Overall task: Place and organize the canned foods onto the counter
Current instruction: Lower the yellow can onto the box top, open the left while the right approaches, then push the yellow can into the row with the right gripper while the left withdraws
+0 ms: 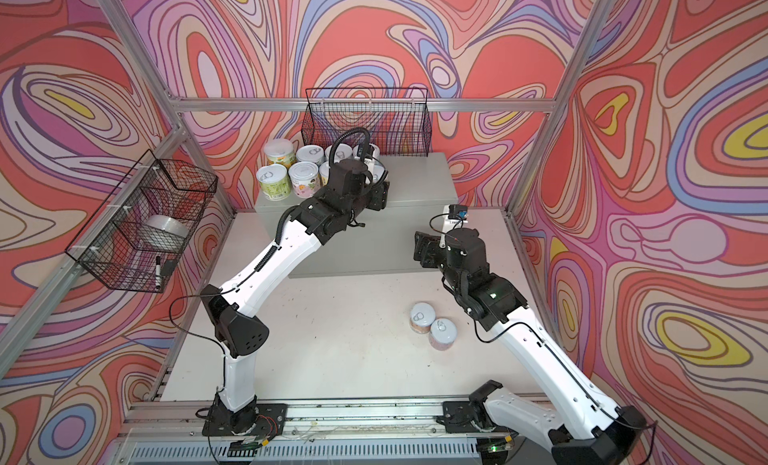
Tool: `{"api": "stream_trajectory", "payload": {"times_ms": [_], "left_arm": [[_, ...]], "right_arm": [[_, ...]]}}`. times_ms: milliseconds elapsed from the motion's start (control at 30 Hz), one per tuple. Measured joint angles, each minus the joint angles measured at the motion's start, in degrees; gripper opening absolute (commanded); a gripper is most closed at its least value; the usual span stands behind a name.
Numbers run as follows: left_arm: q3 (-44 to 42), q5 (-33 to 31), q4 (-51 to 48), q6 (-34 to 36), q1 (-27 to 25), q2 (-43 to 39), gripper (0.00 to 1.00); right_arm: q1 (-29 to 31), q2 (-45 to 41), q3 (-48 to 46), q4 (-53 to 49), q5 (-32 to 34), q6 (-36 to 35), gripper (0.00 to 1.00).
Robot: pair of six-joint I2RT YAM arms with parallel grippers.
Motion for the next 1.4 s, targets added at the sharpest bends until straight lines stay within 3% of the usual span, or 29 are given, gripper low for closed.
{"api": "stream_trajectory", "payload": {"times_ms": [167,433,833,1200,1400], "left_arm": [[2.6,0.0,-0.1,0.9,0.0,1.5,1.0],[6.3,0.1,0.2,1.8,0.0,2.4,1.0],[5.9,2.5,0.7,2.6,-0.1,0.1,1.0],[-8.1,1.9,3.7,5.5,-1.2,-23.8,1.0],[-32.5,1.9,10.7,5.0,-1.2,-40.5,1.0]], "right_arm": [[0.0,1.0,1.1,1.0,-0.2,0.0,0.83],[0.0,3.1,1.7,2.5,-0.9,0.0,0.84],[0.0,7.1,4.9,6.2,-2.8,-0.6,0.7],[-0.2,16.4,11.3,12.3,-7.8,-2.5,0.61],[-0.2,20.5,16.4,13.9,-10.5,-2.8,0.6]]}}
